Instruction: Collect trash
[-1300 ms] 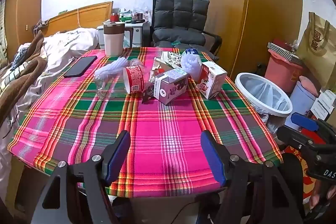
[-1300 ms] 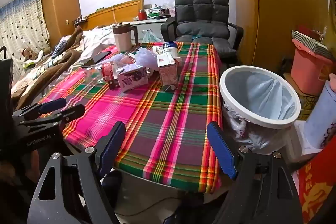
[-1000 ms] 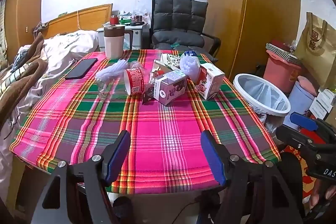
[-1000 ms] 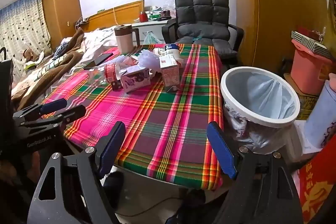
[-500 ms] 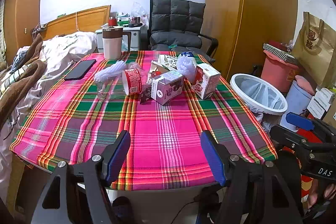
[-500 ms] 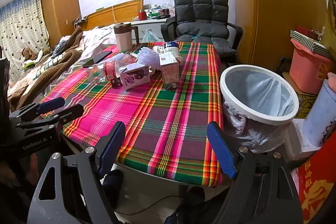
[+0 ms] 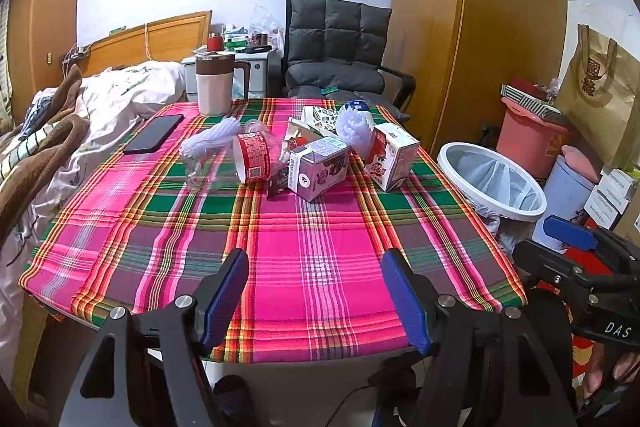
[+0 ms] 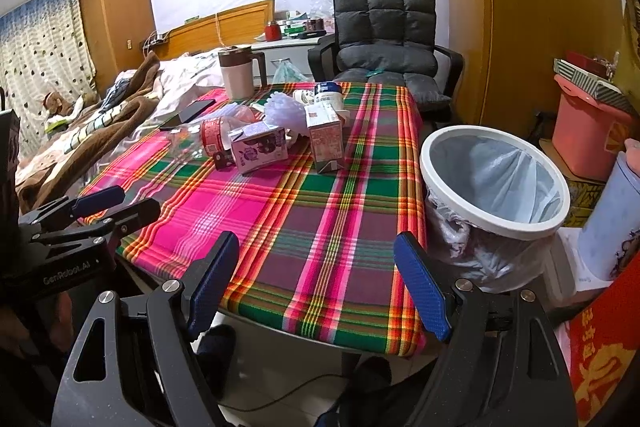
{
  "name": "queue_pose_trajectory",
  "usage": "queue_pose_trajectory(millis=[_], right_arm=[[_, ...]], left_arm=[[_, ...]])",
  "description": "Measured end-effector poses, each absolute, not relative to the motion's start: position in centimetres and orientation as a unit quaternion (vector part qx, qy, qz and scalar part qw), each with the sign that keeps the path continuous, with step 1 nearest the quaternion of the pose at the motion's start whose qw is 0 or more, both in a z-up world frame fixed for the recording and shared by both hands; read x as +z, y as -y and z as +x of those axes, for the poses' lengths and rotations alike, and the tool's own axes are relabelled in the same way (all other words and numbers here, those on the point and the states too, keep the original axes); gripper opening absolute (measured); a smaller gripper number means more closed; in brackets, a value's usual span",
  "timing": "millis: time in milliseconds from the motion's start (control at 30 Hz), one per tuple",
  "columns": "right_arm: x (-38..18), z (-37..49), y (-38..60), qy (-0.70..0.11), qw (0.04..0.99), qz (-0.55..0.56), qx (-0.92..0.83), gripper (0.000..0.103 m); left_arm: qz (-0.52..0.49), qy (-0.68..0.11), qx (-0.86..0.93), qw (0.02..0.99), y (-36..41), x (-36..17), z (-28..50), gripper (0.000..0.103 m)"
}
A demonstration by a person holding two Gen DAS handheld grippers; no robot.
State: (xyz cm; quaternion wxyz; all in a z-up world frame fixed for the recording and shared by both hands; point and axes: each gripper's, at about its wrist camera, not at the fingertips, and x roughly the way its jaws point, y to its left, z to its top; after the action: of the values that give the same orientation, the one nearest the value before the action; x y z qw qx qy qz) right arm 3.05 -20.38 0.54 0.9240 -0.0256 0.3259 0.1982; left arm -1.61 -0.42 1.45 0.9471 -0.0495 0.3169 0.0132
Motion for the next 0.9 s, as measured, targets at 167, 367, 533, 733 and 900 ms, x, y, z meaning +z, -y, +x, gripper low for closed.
queue_pose_trajectory(millis=[167,367,533,733,900], right_arm=[[0.46,3.11,20.52,-0.326,0.925,-0.022,0.196,0.081],[0.39,3.06,20.50,-0.325,0.925,-0.023,0.198,0.081],[0.33,3.05,20.60,-0.327,0.924,-0.020,0.197,0.081],[0.36,3.06,20.57,-0.327,0.924,-0.020,0.196,0.081],[0.35,3.24,20.56,-0.329,0.924,-0.020,0.192,0.081]], left_arm=[[-0.048,-0.318,0.011,0.947,0.47,1.29,-1.66,0.069],[-0.049,-0.318,0.013,0.947,0.46,1.18,-1.78,0.069],[-0.050,-0.318,0.014,0.946,0.41,1.09,-1.74,0.069],[-0.051,-0.319,0.014,0.946,0.34,1.01,-1.79,0.069],[-0.056,-0.319,0.011,0.946,0.21,0.89,-1.86,0.069]])
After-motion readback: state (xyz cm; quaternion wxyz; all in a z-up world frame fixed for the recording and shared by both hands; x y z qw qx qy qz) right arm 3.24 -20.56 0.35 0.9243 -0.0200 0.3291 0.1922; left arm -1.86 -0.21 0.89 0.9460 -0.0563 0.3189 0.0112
